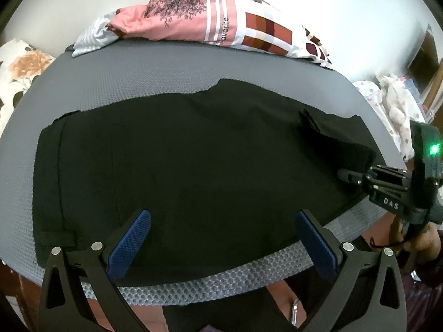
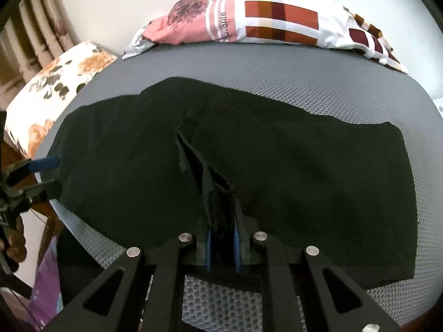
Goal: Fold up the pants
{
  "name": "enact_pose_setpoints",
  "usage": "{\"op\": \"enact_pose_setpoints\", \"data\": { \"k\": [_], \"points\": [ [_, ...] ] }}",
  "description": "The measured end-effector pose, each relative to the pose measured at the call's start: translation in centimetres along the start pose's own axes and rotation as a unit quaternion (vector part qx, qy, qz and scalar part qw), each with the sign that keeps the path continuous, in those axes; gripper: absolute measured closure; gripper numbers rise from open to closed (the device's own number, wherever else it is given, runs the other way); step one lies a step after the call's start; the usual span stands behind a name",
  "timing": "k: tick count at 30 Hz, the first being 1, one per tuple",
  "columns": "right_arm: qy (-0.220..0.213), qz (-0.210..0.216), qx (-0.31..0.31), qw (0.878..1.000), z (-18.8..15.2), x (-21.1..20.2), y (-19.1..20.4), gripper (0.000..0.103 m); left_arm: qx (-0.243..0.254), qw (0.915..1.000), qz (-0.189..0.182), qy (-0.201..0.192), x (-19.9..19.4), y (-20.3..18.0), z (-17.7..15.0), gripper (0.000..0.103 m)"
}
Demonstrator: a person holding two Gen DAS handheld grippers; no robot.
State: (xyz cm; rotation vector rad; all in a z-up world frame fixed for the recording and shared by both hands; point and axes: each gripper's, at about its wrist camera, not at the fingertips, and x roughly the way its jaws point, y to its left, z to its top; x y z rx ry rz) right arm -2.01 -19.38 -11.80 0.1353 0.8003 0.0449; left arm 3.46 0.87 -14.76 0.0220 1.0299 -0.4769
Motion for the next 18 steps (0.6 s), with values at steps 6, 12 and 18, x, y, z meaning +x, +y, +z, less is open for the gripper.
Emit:
{"op": "enact_pose_setpoints", "data": {
  "k": [6,12,18],
  "points": [
    [0.004,0.114,-0.004,0.994,-0.8,-0.4,0.7,0.048,-0.011,0.9999,0.005,0.007,0.4,0.6,0.0,0.0],
    [-0.064,0.237,0.152,0.957,-1.0,-4.5,-8.0,0.047,-0.025,0.9997,-0.008,0.002,0.2,0.8,0.0,0.0],
    [-0.099,0.164,0.233,0.953,-2.5,-6.5,-16.1,0.054,0.013,0.9987,-0.046,-0.02,-1.0,-1.1,0.0,0.0]
  ]
}}
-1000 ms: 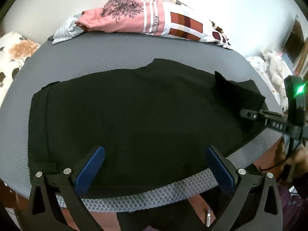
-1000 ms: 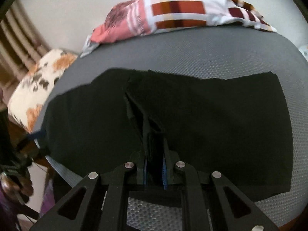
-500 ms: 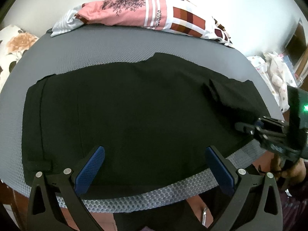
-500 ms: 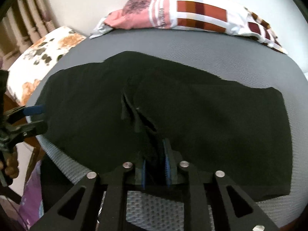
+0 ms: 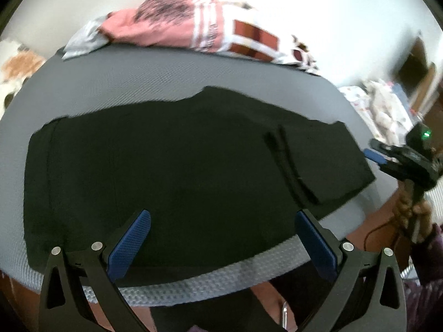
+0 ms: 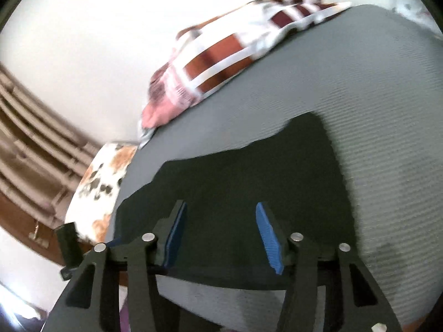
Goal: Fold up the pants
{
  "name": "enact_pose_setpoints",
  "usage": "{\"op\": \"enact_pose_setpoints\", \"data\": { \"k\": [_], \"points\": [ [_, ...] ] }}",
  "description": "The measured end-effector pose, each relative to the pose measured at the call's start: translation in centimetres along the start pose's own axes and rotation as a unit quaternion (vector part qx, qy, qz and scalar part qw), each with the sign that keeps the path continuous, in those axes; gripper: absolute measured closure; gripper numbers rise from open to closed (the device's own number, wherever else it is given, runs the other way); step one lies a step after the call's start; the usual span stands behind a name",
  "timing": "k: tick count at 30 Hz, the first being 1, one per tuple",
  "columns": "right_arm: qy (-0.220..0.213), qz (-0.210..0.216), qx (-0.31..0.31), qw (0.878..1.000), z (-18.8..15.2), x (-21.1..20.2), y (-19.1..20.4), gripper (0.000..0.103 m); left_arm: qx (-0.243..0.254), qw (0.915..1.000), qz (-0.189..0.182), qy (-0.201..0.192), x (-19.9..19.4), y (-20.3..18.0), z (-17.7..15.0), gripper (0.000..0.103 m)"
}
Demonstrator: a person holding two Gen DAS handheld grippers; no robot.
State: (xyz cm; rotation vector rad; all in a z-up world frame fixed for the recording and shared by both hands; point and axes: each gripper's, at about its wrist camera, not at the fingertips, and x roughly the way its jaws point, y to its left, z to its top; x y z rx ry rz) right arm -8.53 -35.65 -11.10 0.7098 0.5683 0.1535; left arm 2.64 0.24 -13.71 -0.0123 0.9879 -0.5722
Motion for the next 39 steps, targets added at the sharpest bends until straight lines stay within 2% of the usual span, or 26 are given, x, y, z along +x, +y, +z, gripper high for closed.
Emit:
{"op": "enact_pose_setpoints", "data": {
  "k": [4,6,8,10,12,15,16,17,19,20,21,22,28,31,33,37,38,39],
  "points": [
    [0.008,0.0,0.003,1.0,-0.8,0.4,-0.9,0.059,0.035,0.9993,-0.014,-0.003,-0.2,-1.9,0.0,0.0],
    [0.024,0.007,-0.002,1.0,-1.6,1.6,-0.5,0.059,0.046,0.9989,-0.004,-0.001,-0.7,-2.2,0.0,0.0],
    [0.056,0.016,-0.012,0.998,-2.6,3.5,0.0,0.06,0.035,0.9992,0.016,-0.01,-1.8,-1.3,0.4,0.0],
    [0.073,0.001,-0.038,0.997,-3.2,4.6,1.2,0.06,-0.009,0.9992,0.024,-0.031,-4.2,1.2,1.0,0.0],
    [0.071,0.011,-0.065,0.995,-3.1,4.5,2.9,0.06,-0.055,0.9965,0.036,-0.051,-6.6,4.3,1.2,0.0],
    [0.06,0.022,-0.08,0.995,-2.4,4.3,4.5,0.06,-0.128,0.9845,0.104,-0.061,-10.0,11.1,0.7,0.0],
    [0.059,0.027,-0.079,0.995,-2.0,4.7,4.9,0.06,-0.146,0.981,0.112,-0.06,-10.7,12.8,0.4,0.001],
    [0.061,0.027,-0.076,0.995,-1.9,5.1,5.1,0.059,-0.164,0.978,0.114,-0.062,-11.3,14.7,0.0,0.002],
    [0.07,0.028,-0.058,0.995,-1.8,6.3,5.1,0.058,-0.199,0.9722,0.108,-0.061,-12.1,18.3,-1.1,0.01],
    [0.078,0.033,-0.042,0.996,-1.8,7.2,5.1,0.058,-0.212,0.9703,0.103,-0.054,-12.1,19.6,-1.5,0.02],
    [0.084,0.036,-0.03,0.995,-2.0,7.7,5.0,0.057,-0.227,0.9689,0.089,-0.043,-11.7,21.0,-2.1,0.026],
    [0.092,0.038,-0.019,0.995,-2.4,8.6,5.1,0.057,-0.231,0.969,0.08,-0.037,-11.3,21.7,-2.5,0.027],
    [0.114,0.017,-0.039,0.993,-4.5,10.2,6.9,0.053,-0.183,0.9828,0.028,0.004,-6.9,21.0,-2.9,0.027],
    [0.118,0.01,-0.042,0.992,-4.4,10.5,7.5,0.048,-0.171,0.9851,0.009,0.016,-4.9,21.1,-2.0,0.027],
    [0.12,0.006,-0.039,0.992,-4.4,10.6,7.6,0.047,-0.168,0.9847,-0.018,0.042,-3.4,21.4,-1.7,0.028],
    [0.119,0.004,-0.032,0.992,-4.4,10.7,7.7,0.042,-0.092,0.9928,-0.01,0.076,-1.7,19.5,-0.2,0.028],
    [0.118,0.003,-0.032,0.992,-4.4,10.7,7.7,0.041,-0.083,0.9929,-0.017,0.083,-1.3,19.2,0.0,0.03],
    [0.117,0.003,-0.031,0.993,-4.5,10.7,7.7,0.04,-0.077,0.9929,-0.021,0.088,-1.0,19.0,0.2,0.049]
  ]
}}
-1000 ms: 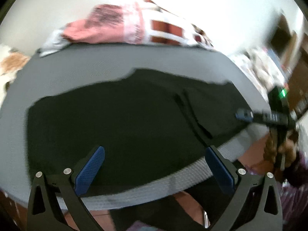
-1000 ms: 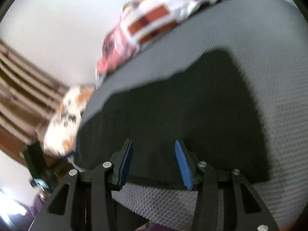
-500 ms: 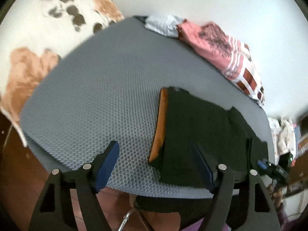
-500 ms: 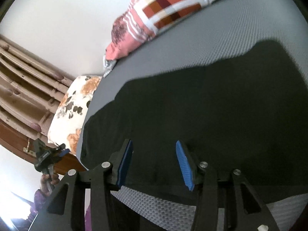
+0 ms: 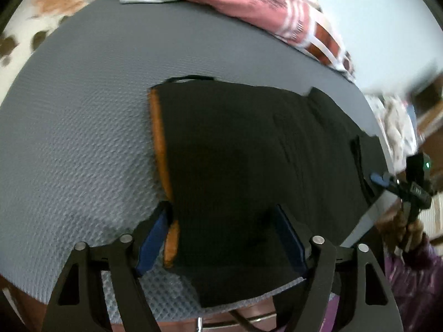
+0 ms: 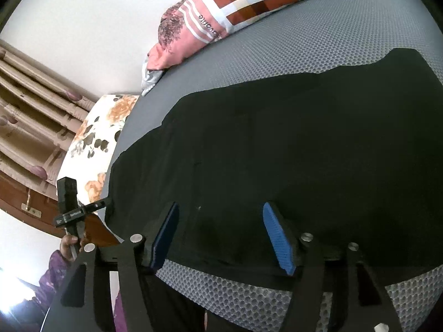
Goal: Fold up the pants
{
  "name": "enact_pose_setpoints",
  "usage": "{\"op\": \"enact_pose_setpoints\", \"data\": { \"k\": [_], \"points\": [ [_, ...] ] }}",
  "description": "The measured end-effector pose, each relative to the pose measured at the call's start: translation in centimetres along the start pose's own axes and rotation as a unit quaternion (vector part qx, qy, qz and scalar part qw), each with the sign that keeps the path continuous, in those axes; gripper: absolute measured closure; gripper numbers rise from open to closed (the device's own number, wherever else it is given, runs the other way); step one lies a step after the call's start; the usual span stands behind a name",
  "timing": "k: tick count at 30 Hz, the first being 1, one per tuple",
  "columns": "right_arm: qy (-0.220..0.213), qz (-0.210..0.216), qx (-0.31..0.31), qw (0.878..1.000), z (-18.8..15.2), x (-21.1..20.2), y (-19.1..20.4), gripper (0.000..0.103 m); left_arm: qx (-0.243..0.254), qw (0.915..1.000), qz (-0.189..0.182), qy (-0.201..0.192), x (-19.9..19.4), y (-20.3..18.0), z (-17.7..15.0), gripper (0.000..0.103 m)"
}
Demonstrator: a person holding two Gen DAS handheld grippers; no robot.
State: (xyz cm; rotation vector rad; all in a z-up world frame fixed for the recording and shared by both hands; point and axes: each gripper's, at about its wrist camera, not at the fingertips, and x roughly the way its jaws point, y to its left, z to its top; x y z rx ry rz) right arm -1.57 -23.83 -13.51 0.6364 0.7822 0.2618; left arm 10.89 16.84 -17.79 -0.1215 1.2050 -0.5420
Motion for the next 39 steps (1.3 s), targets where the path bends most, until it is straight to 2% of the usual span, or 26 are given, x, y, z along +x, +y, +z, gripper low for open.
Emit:
{"op": "enact_pose_setpoints", "data": {
  "k": [1,3,6,11,15,18,19,21,22,23,26,28,29,30,31,32,33,34,35,36,37,39],
  "points": [
    [-0.001,0.0,0.0,1.0,-0.1,0.0,0.1,0.037,0.007,0.9999,0.012,0.004,0.2,-0.3,0.2,0.052],
    [-0.004,0.001,-0.002,1.0,-0.2,0.1,0.2,0.034,0.026,0.9991,0.032,0.0,0.2,-0.9,0.2,0.066],
    [-0.008,0.006,-0.004,1.0,-0.2,0.2,0.3,0.028,0.058,0.9963,0.06,-0.018,-0.3,-2.4,-0.3,0.074],
    [-0.012,0.021,-0.006,1.0,0.0,0.3,0.2,0.022,0.042,0.9953,0.063,-0.061,-2.5,-4.0,-0.3,0.084],
    [-0.013,0.027,-0.016,0.999,0.0,0.4,0.3,0.019,0.034,0.9938,0.037,-0.099,-5.3,-7.2,0.1,0.086],
    [-0.009,0.039,-0.01,0.999,0.1,0.3,0.1,0.017,0.044,0.9921,-0.015,-0.116,-7.1,-11.8,1.1,0.086],
    [-0.006,0.05,-0.002,0.999,0.3,0.2,0.0,0.017,0.058,0.9904,-0.031,-0.122,-7.5,-14.0,1.3,0.086],
    [-0.017,0.109,0.033,0.993,0.7,-0.5,-0.8,0.017,0.076,0.9872,-0.064,-0.125,-6.9,-18.2,2.4,0.086],
    [-0.025,0.161,0.064,0.985,0.9,-0.9,-1.5,0.017,0.081,0.9852,-0.09,-0.122,-6.1,-20.3,3.0,0.086],
    [-0.027,0.192,0.084,0.977,1.0,-1.0,-2.0,0.017,0.085,0.9833,-0.111,-0.117,-5.2,-22.0,3.5,0.086],
    [-0.014,0.296,0.155,0.943,1.4,-0.3,-3.4,0.012,0.1,0.9775,-0.165,-0.087,-1.3,-26.8,4.8,0.084],
    [-0.003,0.328,0.184,0.926,1.5,0.4,-4.1,0.011,0.118,0.9748,-0.175,-0.072,1.2,-29.3,4.9,0.08],
    [0.005,0.351,0.2,0.915,1.6,0.9,-4.5,0.012,0.123,0.9728,-0.181,-0.075,1.8,-29.9,5.0,0.077],
    [0.007,0.357,0.216,0.909,1.6,1.2,-5.0,0.01,0.123,0.9706,-0.196,-0.065,2.4,-30.2,5.1,0.077],
    [0.0,0.368,0.244,0.897,1.5,1.5,-6.1,0.009,0.108,0.9681,-0.22,-0.054,2.8,-30.2,5.3,0.077],
    [0.0,0.395,0.264,0.88,1.3,1.9,-7.0,0.009,0.094,0.9656,-0.238,-0.048,3.0,-30.0,5.4,0.073],
    [-0.002,0.408,0.274,0.871,1.3,2.0,-7.6,0.009,0.085,0.9627,-0.252,-0.049,2.9,-29.8,5.2,0.069],
    [0.002,0.391,0.266,0.881,1.6,1.9,-7.6,0.01,0.083,0.963,-0.25,-0.058,2.5,-29.6,5.2,0.067],
    [0.009,0.37,0.245,0.896,2.0,1.9,-7.2,0.008,0.084,0.9647,-0.241,-0.065,2.1,-29.3,5.0,0.06],
    [0.01,0.369,0.23,0.9,2.3,1.8,-6.8,0.007,0.085,0.9665,-0.23,-0.074,1.5,-28.8,4.9,0.053],
    [0.015,0.372,0.224,0.901,2.4,1.8,-6.5,0.007,0.087,0.9685,-0.219,-0.081,1.1,-28.5,4.6,0.05],
    [0.025,0.356,0.213,0.909,2.9,2.2,-5.9,0.007,0.097,0.9751,-0.178,-0.09,0.6,-27.9,4.2,0.048]
  ]
}}
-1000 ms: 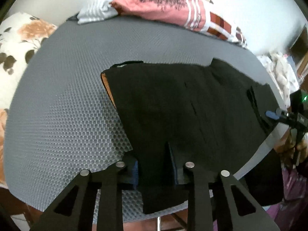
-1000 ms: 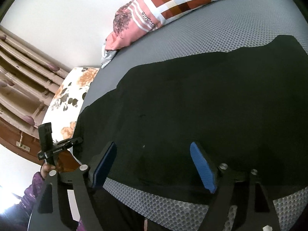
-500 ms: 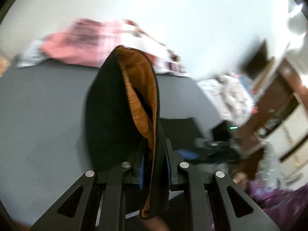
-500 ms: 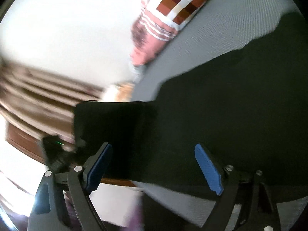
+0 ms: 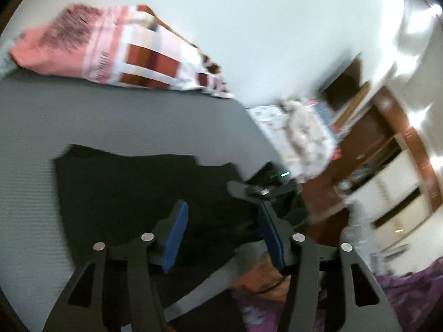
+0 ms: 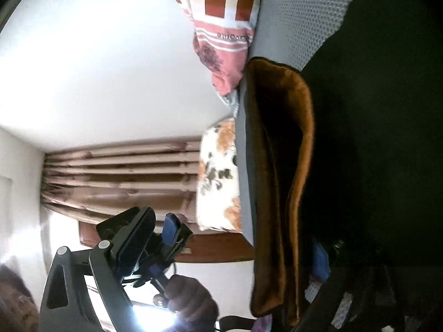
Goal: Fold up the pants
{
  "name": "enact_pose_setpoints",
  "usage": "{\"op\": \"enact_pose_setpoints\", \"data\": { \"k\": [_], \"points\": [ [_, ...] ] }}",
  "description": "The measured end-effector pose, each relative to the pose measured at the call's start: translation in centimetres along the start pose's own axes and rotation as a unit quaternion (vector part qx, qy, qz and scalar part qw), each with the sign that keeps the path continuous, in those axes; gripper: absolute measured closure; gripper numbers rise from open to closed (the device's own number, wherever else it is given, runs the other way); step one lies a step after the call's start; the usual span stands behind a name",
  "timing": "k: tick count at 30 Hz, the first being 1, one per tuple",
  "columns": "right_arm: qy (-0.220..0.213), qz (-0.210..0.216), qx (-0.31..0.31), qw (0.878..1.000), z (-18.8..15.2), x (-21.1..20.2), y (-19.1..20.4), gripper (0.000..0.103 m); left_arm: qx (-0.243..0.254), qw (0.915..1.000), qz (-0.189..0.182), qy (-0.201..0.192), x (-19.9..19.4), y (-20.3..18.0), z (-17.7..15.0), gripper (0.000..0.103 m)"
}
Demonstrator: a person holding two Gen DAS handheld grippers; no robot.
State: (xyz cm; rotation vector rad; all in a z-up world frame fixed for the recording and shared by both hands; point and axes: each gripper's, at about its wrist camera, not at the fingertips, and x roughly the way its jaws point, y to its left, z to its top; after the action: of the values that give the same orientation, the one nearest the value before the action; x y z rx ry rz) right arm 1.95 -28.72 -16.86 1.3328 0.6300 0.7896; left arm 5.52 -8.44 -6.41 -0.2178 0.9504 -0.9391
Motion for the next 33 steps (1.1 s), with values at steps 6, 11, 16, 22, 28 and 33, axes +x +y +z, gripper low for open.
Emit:
{"op": "enact_pose_setpoints", "data": {
  "k": [6,11,16,22,28,33],
  "points": [
    [0.037,-0.15,-0.046,0.987,1.0,1.8,0.4,0.089,-0.015,0.9971,0.074,0.01,-0.7,2.7,-2.7,0.048],
    [0.032,-0.17,-0.083,0.981,2.6,0.3,3.1,0.089,-0.032,0.9942,0.103,0.004,-1.1,3.4,-3.6,0.048],
    [-0.013,-0.175,-0.128,0.976,4.2,-5.4,5.9,0.089,-0.027,0.9949,0.095,0.021,1.5,2.4,-3.3,0.039],
    [-0.051,-0.234,-0.092,0.967,5.2,-12.1,1.2,0.09,-0.011,0.994,0.09,0.061,6.3,1.3,-3.6,0.038],
    [-0.071,-0.204,-0.075,0.973,4.5,-13.9,-0.8,0.089,0.017,0.9909,0.117,0.065,8.5,0.5,-4.0,0.038],
    [-0.065,-0.251,-0.114,0.959,4.3,-13.4,-0.6,0.083,0.016,0.9889,0.129,0.071,9.6,1.1,-4.4,0.038]
  ]
}}
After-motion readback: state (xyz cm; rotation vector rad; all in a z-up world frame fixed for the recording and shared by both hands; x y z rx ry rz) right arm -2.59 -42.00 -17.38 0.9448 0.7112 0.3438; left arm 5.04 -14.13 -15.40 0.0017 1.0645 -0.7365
